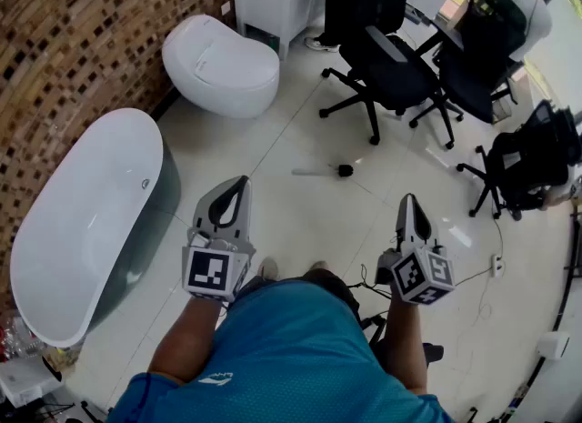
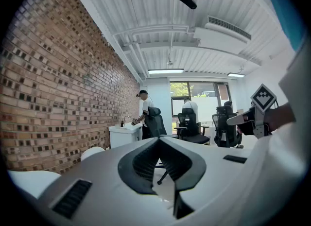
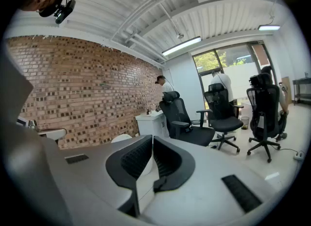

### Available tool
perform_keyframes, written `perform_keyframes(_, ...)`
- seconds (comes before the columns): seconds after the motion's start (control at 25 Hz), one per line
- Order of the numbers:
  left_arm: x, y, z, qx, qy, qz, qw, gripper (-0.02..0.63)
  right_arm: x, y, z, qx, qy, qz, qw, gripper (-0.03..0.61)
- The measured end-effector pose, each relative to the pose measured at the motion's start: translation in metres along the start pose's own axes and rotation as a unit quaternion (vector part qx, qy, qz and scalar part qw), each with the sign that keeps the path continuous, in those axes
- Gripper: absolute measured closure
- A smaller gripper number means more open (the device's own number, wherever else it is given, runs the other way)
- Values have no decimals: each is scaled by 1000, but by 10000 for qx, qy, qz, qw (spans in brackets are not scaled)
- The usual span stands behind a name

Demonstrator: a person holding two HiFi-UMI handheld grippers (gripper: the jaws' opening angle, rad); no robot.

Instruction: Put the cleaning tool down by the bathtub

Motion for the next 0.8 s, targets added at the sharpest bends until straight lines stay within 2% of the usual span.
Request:
perform_keyframes(0.24, 17, -6, -21, -10, 157, -54, 9999, 617, 45, -6, -1, 65, 259, -148, 9995, 552)
perform_keyframes(0.48, 46, 0, -21, 33, 383, -123, 9992, 615, 99, -12, 6, 273, 453, -468, 9975, 552)
perform_keyframes(0.6, 66, -1, -19, 10, 478, -181, 9987, 615, 121, -16, 18, 540, 465, -649, 9953, 551)
perform_keyframes(0.8, 84, -15, -29, 58, 651, -234, 9976, 615, 152, -31, 32, 577, 357, -909, 9935, 525)
Point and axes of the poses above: the fingertips, and each gripper's own axes: x forward along the fingers, z to its right, y out of its top, the point moved 10 cm from there along -x, backward along the fingers, and after that the axes turned 7 degrees about -y, right-handed, at the moved point
